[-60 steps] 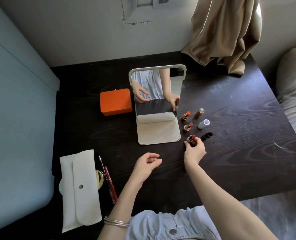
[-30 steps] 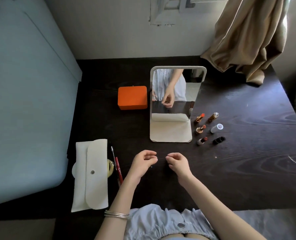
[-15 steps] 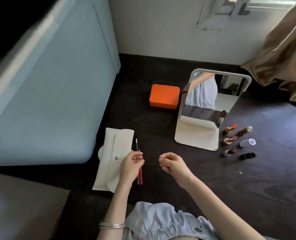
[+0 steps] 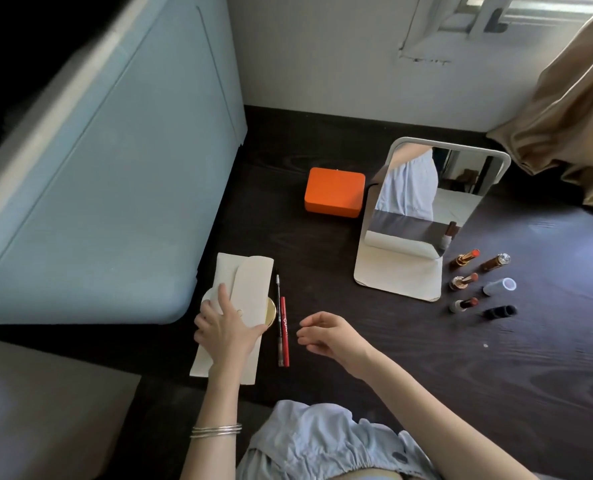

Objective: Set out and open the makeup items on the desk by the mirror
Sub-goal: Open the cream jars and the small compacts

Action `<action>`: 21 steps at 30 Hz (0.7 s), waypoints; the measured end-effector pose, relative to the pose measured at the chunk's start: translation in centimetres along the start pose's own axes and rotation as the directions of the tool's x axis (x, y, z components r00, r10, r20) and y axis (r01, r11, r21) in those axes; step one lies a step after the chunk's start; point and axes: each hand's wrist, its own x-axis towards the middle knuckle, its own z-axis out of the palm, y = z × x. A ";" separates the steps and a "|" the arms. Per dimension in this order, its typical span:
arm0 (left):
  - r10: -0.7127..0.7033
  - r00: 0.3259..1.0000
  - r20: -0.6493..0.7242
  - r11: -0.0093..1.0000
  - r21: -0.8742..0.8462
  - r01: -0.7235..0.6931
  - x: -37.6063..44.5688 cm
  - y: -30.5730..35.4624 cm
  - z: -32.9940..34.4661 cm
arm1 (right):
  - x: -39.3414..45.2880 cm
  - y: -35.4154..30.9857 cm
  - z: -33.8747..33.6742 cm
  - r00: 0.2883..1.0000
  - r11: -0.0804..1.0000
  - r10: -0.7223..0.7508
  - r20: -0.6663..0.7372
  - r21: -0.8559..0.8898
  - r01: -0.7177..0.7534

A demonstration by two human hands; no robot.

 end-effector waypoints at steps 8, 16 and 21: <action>0.048 0.998 -0.039 0.972 -0.230 -0.056 0.5 0.7 -0.4 | -0.2 0.0 0.7 0.997 0.995 0.043 0.066 -0.094 -0.037; 0.242 0.967 0.076 0.970 0.015 -0.244 4.7 -1.7 -1.4 | -0.4 0.1 0.2 0.995 0.993 0.071 0.073 -0.099 -0.064; 0.320 0.895 0.312 0.941 0.004 -0.338 6.4 -2.2 -1.7 | -0.5 -0.3 -0.1 0.996 0.998 0.063 0.063 -0.031 -0.061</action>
